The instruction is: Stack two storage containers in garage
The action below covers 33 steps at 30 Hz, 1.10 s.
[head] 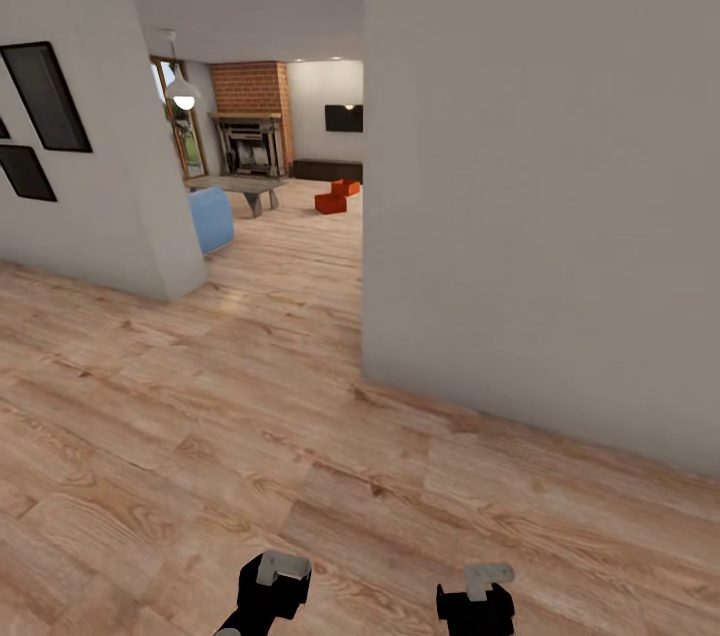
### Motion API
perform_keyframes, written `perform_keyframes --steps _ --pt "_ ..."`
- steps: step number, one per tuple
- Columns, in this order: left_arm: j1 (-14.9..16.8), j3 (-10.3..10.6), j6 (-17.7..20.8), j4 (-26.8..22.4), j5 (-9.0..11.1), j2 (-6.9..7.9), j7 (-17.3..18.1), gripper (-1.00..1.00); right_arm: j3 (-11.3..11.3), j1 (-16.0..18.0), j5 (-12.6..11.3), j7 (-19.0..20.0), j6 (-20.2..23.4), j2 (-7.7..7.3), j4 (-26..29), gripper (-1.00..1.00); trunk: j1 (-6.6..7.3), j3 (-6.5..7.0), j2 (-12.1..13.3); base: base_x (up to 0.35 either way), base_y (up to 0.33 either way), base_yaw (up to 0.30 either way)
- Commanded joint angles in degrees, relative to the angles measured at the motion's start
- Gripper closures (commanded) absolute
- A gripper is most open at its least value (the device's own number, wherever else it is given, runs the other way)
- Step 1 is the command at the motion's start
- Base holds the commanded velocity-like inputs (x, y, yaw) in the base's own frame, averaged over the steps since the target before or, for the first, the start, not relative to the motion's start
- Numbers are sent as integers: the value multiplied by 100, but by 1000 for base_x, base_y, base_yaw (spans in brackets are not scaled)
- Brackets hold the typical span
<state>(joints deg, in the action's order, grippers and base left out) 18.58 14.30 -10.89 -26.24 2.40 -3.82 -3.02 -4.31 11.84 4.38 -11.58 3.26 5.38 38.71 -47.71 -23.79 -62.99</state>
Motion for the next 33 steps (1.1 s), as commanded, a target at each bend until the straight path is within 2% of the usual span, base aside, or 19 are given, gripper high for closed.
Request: perform_keyframes --steps 1,15,33 --pt "5 38 -20 5 25 4 -32 -100 -17 2 46 -37 34 -2 5 -100 -4 3 -3 334 0 0" --pt "5 38 -7 5 8 4 -23 -100 -19 2 46 -37 34 -2 5 -100 -4 70 -3 334 57 0" --pt "5 39 0 5 -10 4 -23 -100 -17 2 44 -37 34 -2 5 -100 -4 71 -3 299 194 0"
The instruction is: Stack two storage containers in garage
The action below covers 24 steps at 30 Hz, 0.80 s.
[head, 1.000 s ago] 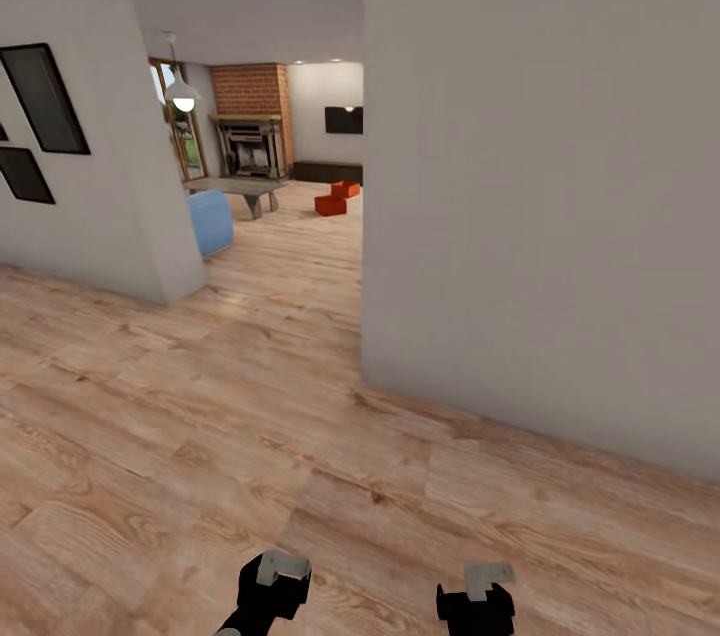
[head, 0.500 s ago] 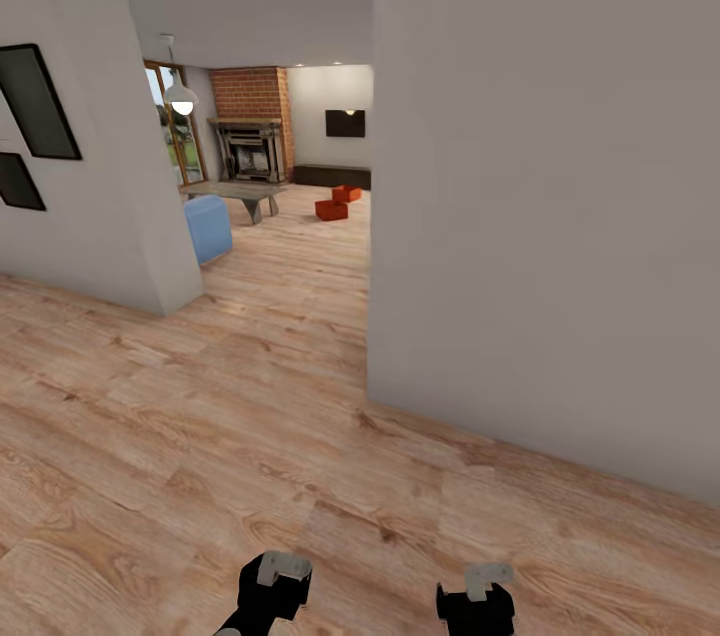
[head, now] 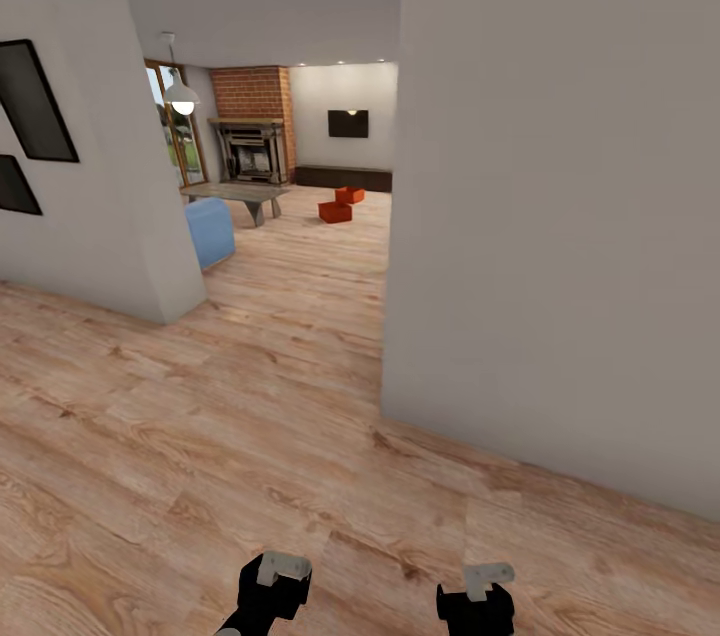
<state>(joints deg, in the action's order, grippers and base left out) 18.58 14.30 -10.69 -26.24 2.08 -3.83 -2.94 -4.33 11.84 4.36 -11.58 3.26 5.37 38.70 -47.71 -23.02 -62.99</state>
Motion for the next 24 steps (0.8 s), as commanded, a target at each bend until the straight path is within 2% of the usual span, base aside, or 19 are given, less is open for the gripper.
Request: perform_keyframes --steps 1,24 --pt "5 38 -21 5 21 5 -31 -100 -15 2 46 -37 34 -1 6 -100 -3 -6 -3 296 201 0" --pt "5 42 -12 5 21 -4 -31 -100 -15 2 47 -37 34 -1 -1 -100 -3 -6 -3 296 201 0"
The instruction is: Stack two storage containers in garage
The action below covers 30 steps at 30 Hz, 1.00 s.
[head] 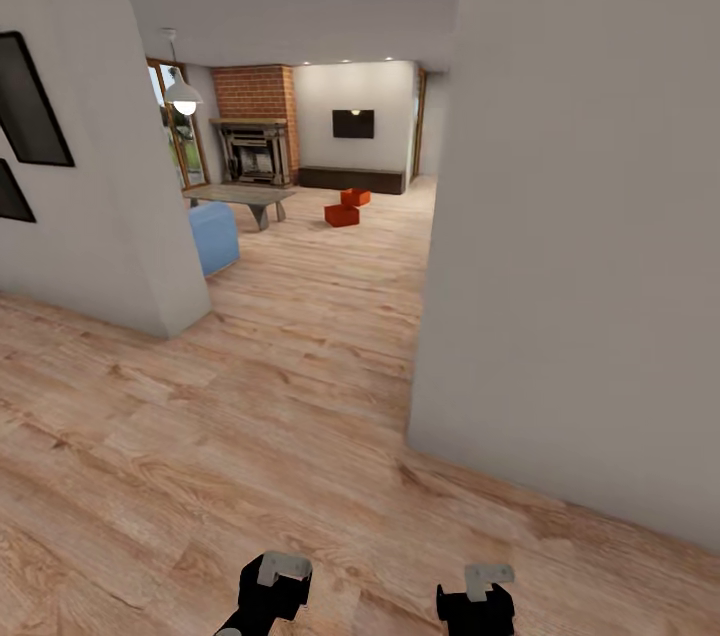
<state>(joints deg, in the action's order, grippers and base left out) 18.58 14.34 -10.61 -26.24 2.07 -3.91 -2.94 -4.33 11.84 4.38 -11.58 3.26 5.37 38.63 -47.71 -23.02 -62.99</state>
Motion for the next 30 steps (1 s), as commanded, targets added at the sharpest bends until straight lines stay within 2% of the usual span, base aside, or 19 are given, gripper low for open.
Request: perform_keyframes --steps 1,24,30 --pt "5 39 -21 5 22 4 -31 -100 -15 2 46 -37 34 -1 6 -100 -3 -6 -3 296 201 0" --pt "5 39 -30 5 38 10 -30 -100 -15 2 44 -37 34 -1 4 -100 -3 -6 -3 296 201 0" --pt "5 43 -53 5 76 11 -5 -100 -13 2 39 -37 34 -1 4 -100 -3 -6 -3 134 82 0"
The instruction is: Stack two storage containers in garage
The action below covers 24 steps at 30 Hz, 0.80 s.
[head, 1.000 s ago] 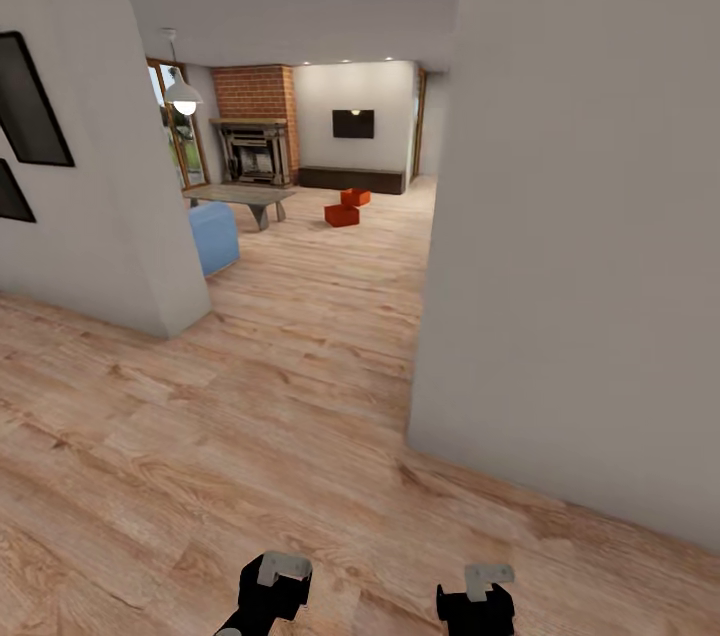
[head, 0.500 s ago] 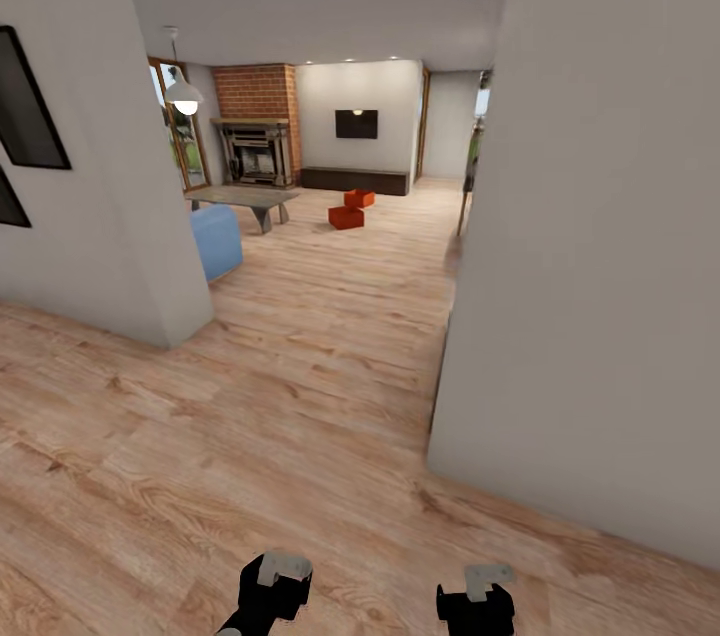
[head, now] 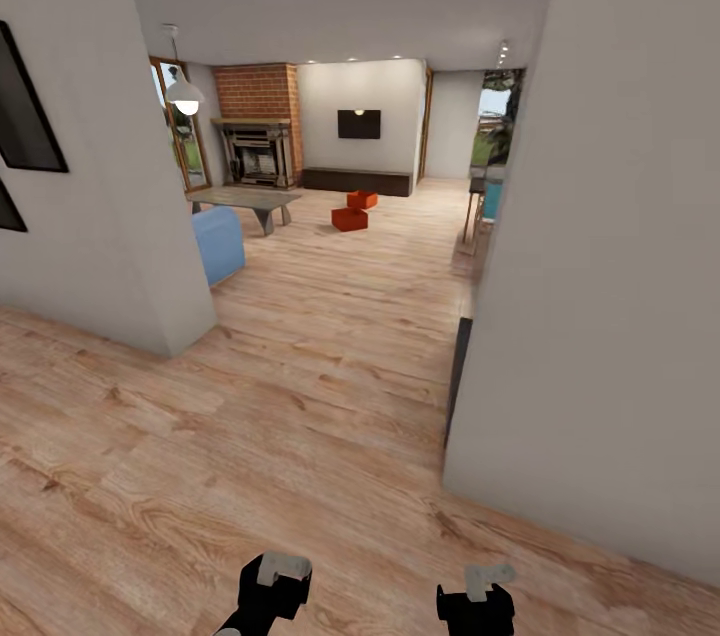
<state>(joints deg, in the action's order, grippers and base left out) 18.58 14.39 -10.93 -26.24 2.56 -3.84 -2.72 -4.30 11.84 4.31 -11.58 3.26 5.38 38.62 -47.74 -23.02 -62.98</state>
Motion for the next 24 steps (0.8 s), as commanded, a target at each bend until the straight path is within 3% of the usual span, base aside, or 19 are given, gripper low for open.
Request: perform_keyframes --steps 1,8,24 --pt "5 34 -21 5 30 2 -25 -100 -17 2 46 -37 34 -1 6 -100 -1 -6 -4 28 17 0" --pt "10 24 73 22 -12 -21 -52 -100 -11 2 45 -37 34 -1 6 -100 -1 -6 -4 159 1 0" --pt "12 57 107 83 -14 -3 2 -100 -10 2 51 -37 34 -1 -3 -100 -1 -6 -4 322 -32 0"
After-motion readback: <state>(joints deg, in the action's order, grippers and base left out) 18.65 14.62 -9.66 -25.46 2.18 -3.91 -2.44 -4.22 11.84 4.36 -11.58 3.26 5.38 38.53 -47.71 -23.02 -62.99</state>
